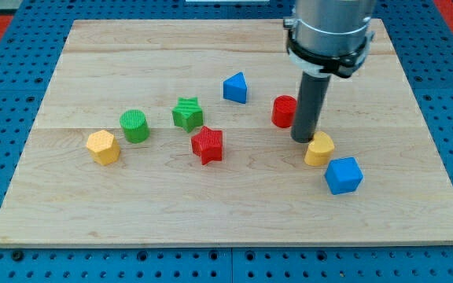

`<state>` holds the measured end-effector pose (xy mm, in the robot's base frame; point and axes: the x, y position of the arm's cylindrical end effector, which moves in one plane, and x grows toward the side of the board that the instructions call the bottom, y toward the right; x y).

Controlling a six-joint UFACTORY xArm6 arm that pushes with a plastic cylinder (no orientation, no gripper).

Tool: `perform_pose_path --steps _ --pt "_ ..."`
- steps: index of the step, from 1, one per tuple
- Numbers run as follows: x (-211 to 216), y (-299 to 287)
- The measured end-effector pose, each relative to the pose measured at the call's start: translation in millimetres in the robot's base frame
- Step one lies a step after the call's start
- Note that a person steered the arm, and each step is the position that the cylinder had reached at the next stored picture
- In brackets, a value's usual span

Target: Place the blue cube to the bottom left of the red circle

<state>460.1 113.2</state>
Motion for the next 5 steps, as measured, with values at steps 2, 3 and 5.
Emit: perform_pose_path --steps 2,3,5 --pt "-17.0 79.4" --pt "-19.7 164.1" --pt "64.0 120.4"
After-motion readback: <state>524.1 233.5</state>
